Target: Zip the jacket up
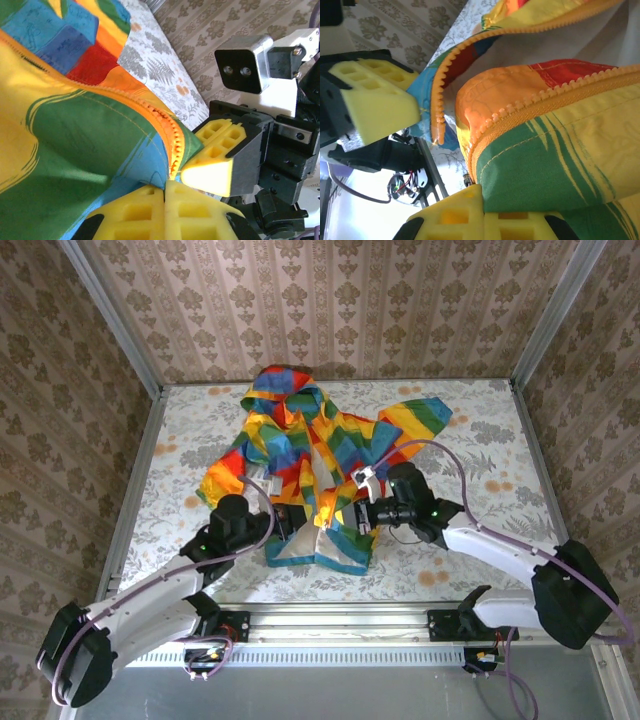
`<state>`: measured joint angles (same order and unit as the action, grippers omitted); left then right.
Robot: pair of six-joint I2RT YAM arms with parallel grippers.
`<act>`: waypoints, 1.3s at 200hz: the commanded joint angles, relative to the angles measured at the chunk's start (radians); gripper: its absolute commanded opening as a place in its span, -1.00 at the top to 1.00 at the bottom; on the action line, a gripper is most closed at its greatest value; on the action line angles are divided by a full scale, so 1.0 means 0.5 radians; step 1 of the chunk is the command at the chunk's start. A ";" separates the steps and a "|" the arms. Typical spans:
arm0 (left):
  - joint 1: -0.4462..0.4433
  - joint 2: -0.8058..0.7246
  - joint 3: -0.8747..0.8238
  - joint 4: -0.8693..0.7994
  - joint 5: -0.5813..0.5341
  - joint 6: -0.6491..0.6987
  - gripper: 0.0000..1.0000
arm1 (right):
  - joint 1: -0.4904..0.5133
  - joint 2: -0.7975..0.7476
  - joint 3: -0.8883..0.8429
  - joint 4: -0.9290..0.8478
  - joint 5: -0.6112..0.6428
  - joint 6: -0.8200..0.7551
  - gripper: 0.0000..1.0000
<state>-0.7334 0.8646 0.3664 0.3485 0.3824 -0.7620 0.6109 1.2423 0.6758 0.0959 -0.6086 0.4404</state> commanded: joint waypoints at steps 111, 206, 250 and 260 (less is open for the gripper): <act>-0.017 0.219 0.042 0.815 0.175 0.247 1.00 | -0.291 -0.053 0.314 -0.324 -0.516 -0.360 1.00; -0.093 0.229 -0.001 0.643 0.118 0.426 1.00 | -0.308 -0.059 0.304 -0.306 -0.535 -0.354 1.00; -0.117 0.152 -0.048 0.544 0.007 0.528 1.00 | -0.317 -0.065 0.265 -0.204 -0.510 -0.268 1.00; -0.125 0.148 -0.055 0.544 -0.005 0.548 1.00 | -0.318 -0.050 0.268 -0.193 -0.536 -0.252 1.00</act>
<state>-0.7811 0.9638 0.3550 0.6353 0.4095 -0.5503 0.4580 1.2350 0.8036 -0.0517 -0.8455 0.2832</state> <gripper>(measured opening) 0.051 0.058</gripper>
